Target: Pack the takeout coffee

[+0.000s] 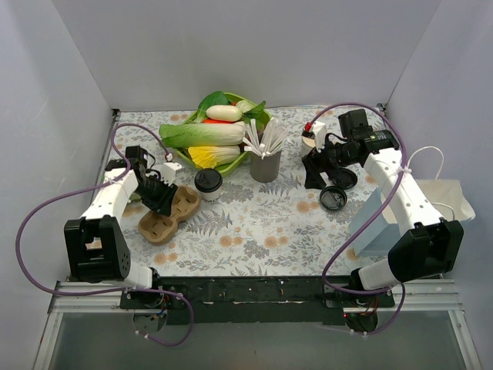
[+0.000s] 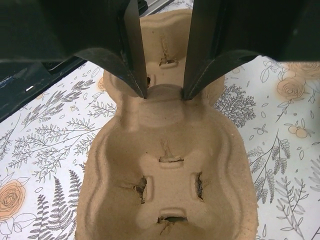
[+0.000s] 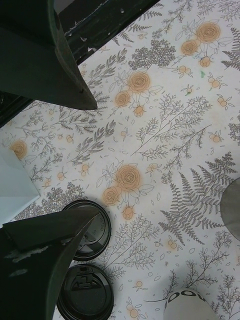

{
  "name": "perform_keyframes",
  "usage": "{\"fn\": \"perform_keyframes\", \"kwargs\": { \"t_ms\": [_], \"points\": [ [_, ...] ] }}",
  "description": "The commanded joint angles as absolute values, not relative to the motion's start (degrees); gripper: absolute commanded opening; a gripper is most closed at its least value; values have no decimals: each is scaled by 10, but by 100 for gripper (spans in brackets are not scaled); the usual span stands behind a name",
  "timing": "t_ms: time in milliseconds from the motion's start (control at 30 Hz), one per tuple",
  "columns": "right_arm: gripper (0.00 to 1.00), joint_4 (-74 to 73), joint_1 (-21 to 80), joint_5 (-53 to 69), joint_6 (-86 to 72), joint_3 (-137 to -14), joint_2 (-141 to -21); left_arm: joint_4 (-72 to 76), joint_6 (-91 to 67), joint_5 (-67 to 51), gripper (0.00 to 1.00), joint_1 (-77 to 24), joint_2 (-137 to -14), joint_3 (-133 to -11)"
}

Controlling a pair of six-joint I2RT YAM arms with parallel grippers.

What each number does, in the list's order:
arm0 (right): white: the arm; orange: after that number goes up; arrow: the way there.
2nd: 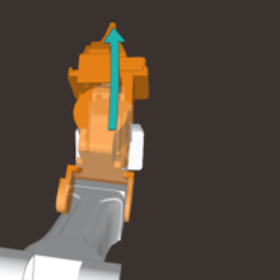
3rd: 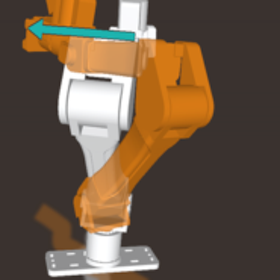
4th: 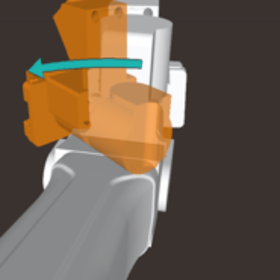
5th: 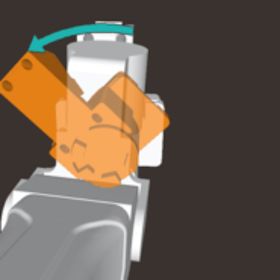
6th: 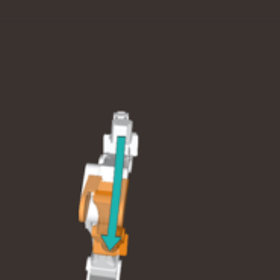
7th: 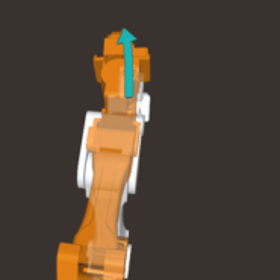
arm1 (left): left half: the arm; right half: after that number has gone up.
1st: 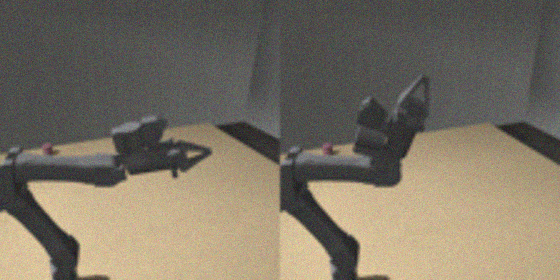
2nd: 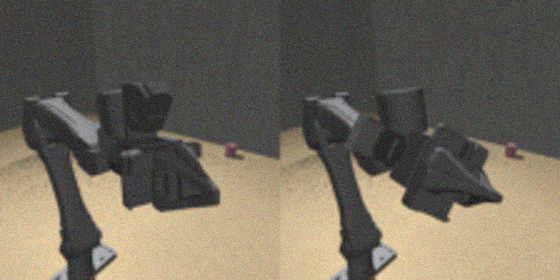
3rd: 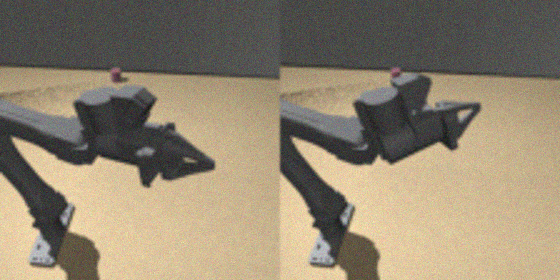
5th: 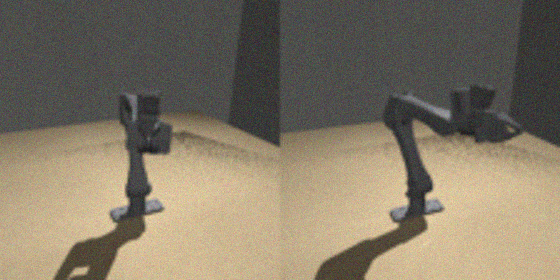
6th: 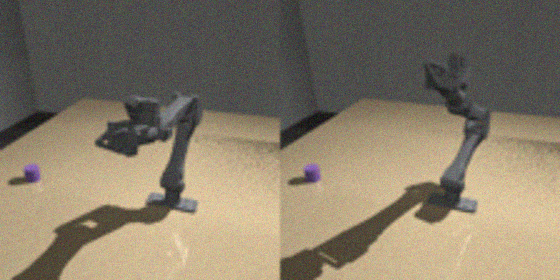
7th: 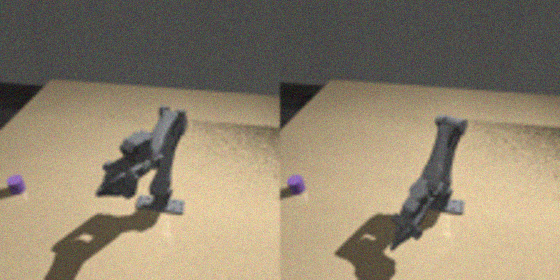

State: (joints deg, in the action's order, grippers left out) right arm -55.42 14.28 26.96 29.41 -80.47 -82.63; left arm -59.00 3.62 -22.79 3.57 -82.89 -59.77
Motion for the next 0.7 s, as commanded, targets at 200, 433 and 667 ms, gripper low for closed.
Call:
{"fn": "perform_keyframes", "kwargs": {
  "t_ms": [200, 433, 667],
  "points": [
    [86, -544, 143, 279, 298, -827, -822, -626, -16, -208, 4, 43, -780, -675],
    [86, -545, 144, 282, 297, -828, -824, -631, -35, -242, 46, 42, -773, -646],
    [86, -545, 144, 279, 297, -825, -816, -592, -33, -235, 52, 38, -765, -591]
  ]
}}
